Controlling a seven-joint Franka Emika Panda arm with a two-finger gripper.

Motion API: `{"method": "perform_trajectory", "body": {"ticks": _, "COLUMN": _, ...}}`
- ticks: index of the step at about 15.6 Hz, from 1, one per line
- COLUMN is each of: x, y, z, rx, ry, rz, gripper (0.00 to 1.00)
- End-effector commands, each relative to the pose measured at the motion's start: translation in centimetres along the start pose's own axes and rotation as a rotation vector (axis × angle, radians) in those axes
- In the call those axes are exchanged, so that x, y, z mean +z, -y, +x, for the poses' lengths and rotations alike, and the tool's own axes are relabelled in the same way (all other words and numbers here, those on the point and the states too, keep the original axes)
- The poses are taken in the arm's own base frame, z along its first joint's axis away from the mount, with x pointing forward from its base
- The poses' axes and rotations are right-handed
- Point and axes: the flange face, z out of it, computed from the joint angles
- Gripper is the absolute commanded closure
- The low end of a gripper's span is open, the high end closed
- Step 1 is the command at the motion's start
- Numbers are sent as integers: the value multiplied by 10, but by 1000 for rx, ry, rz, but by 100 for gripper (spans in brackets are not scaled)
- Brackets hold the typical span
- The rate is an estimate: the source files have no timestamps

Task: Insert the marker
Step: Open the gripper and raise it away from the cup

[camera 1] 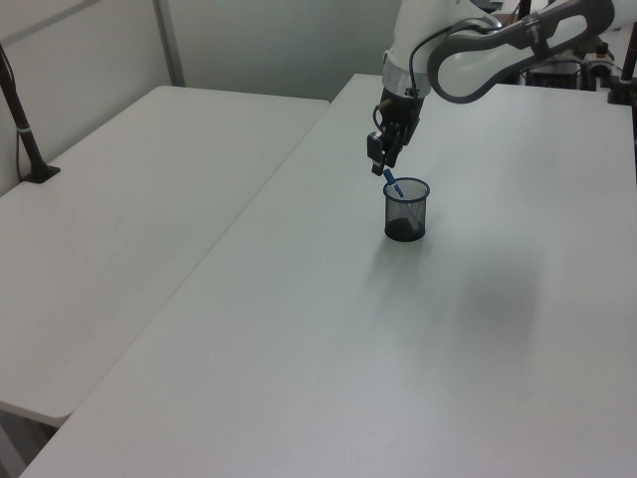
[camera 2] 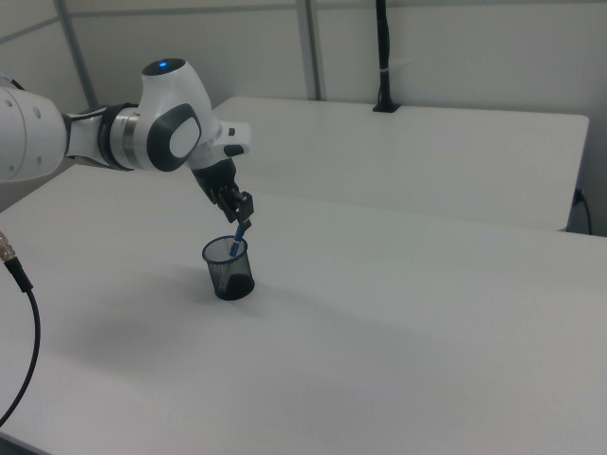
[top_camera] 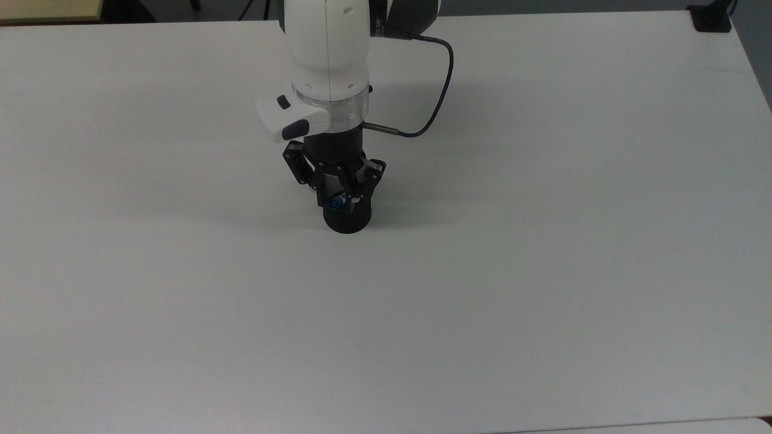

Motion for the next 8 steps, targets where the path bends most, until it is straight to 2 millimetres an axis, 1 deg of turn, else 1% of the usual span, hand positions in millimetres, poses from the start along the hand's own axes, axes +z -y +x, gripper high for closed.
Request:
{"method": "perform_trajectory", "body": {"ticks": 1, "x": -35, "y": -16, "z": -15, "rx": -101, "ry": 113, "rz": -17, "gripper": 50}}
{"method": "perform_trajectory", "body": {"ticks": 3, "x": -56, "y": -30, "z": -22, "rx": -183, "ry": 206, "rz": 39, "gripper": 44}}
{"method": "perform_trajectory", "body": {"ticks": 4, "x": -64, "y": -37, "z": -24, "rx": -223, "ry": 249, "rz": 72, "gripper": 37}}
{"method": "perform_trajectory", "body": {"ticks": 6, "x": -84, "y": -51, "z": -20, "rx": -268, "ry": 306, "rz": 86, "gripper": 10}}
{"method": "perform_trajectory", "body": {"ticks": 7, "x": -94, "y": -57, "z": -20, "rx": -270, "ry": 330, "rz": 86, "gripper": 0}}
{"method": "perform_trajectory", "body": {"ticks": 8, "x": -108, "y": -63, "z": -19, "rx": -269, "ry": 333, "rz": 80, "gripper": 0}}
